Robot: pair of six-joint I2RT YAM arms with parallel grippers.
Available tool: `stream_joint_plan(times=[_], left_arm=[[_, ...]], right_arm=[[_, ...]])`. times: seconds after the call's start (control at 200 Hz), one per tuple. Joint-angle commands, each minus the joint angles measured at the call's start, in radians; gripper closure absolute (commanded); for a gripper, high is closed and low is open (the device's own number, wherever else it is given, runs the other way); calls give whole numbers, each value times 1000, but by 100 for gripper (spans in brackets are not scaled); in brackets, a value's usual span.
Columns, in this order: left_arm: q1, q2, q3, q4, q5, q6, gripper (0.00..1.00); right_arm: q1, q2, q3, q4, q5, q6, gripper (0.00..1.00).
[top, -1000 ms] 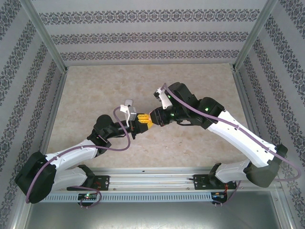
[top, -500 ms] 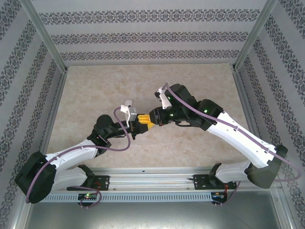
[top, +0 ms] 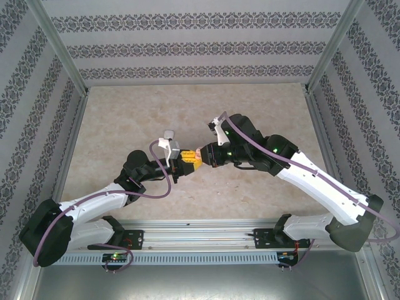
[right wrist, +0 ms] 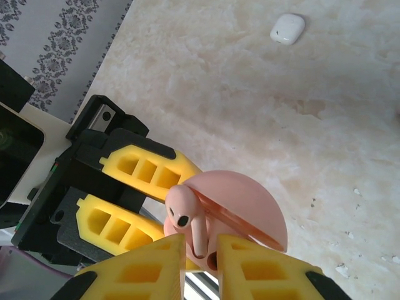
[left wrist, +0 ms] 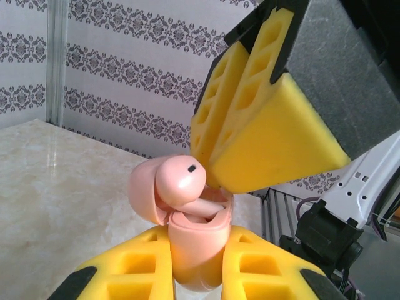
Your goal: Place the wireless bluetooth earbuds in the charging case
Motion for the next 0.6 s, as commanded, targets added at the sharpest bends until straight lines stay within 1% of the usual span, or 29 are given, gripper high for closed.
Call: stream_joint_plan(times=[0.0,0.205,0.46,0.595], left_arm=[[-2,-22,34,-9,11,35,100],[-3,-24,41,-46,13,67,100],[-3,-43,61,-147,13,130,100],[-3,-59,71,-195,8,163,100]], right_arm=[[17,-26,-16,10,15,18,80],[22,-40,11,-1,40,11,78],[39,12,122,-88,102,-24,63],[59,71,190,-133,123,-45,59]])
